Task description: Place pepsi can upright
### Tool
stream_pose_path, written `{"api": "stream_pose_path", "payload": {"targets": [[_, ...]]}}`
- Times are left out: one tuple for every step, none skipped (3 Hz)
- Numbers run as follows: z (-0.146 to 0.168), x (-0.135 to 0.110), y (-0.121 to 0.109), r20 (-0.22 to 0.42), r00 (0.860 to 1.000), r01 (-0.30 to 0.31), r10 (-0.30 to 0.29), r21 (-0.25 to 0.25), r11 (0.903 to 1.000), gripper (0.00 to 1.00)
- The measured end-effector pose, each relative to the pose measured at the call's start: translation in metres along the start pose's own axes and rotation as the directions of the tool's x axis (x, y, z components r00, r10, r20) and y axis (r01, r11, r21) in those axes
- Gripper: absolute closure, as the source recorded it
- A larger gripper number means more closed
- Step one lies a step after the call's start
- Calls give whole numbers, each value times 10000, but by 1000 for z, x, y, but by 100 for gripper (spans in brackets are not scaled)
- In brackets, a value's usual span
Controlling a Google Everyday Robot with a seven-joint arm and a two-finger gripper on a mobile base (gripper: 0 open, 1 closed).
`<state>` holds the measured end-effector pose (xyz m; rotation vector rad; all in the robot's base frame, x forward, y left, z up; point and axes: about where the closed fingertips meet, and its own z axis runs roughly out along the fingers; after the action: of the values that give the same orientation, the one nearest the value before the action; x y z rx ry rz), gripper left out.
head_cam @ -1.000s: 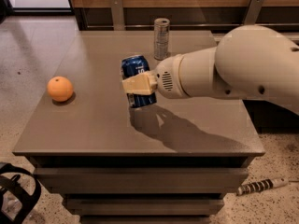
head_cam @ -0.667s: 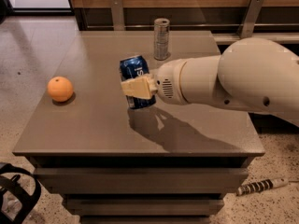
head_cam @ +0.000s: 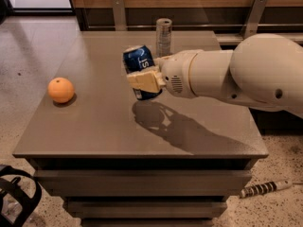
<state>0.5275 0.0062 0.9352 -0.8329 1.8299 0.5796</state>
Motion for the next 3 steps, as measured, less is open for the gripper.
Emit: {"api": "stream_pose_path", "payload": {"targets": [[0, 0, 0, -3, 10000, -10, 10, 2, 10000, 100], [3, -2, 0, 268, 9985, 470, -468, -81, 9989, 100], [10, -7, -11, 975, 9855, 1430, -1391, -345, 9891, 100]]}}
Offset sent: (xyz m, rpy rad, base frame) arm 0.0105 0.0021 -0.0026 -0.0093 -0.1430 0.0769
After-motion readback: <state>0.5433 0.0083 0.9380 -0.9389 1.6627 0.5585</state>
